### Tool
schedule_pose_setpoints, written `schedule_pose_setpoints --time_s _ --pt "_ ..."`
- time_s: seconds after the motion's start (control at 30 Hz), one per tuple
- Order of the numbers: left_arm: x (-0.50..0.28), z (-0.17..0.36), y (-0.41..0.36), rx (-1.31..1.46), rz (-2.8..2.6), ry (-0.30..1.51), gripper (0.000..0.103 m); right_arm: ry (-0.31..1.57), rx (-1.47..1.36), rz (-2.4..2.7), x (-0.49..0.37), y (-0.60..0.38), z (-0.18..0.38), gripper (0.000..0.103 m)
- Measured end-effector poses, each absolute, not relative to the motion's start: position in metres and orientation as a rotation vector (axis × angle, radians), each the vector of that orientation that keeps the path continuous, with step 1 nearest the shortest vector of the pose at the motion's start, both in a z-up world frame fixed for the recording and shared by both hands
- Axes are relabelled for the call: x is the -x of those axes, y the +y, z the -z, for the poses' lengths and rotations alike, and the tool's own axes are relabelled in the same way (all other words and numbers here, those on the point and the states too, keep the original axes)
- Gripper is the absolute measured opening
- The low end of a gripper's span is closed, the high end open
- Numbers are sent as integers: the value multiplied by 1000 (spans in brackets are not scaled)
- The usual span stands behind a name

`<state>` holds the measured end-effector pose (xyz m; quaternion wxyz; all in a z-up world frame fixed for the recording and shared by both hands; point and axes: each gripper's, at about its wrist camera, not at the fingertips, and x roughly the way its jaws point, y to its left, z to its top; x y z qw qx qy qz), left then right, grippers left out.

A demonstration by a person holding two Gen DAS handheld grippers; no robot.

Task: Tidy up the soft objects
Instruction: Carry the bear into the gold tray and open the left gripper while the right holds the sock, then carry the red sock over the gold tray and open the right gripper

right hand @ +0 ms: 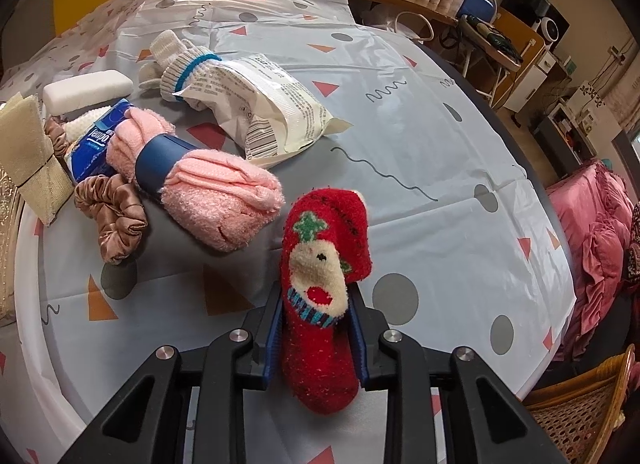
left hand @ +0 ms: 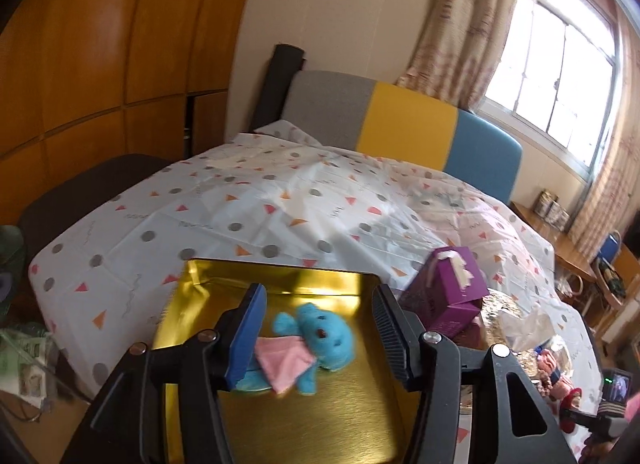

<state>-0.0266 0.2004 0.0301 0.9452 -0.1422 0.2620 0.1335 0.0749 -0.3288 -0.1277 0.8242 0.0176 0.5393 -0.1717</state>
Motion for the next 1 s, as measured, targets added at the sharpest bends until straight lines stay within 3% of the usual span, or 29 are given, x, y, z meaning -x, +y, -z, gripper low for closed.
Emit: schedule_pose_setpoints --time_s 0.13,0.53,1.0 --pt "45 -29 219 285 -339 524 57 1118 -39 332 -75 -322 122 21" --pt "91 -4 276 322 -515 571 59 904 -16 212 -89 -288 60 18" --pt "102 0 284 327 -539 564 62 649 202 -313 -85 -103 -35 18"
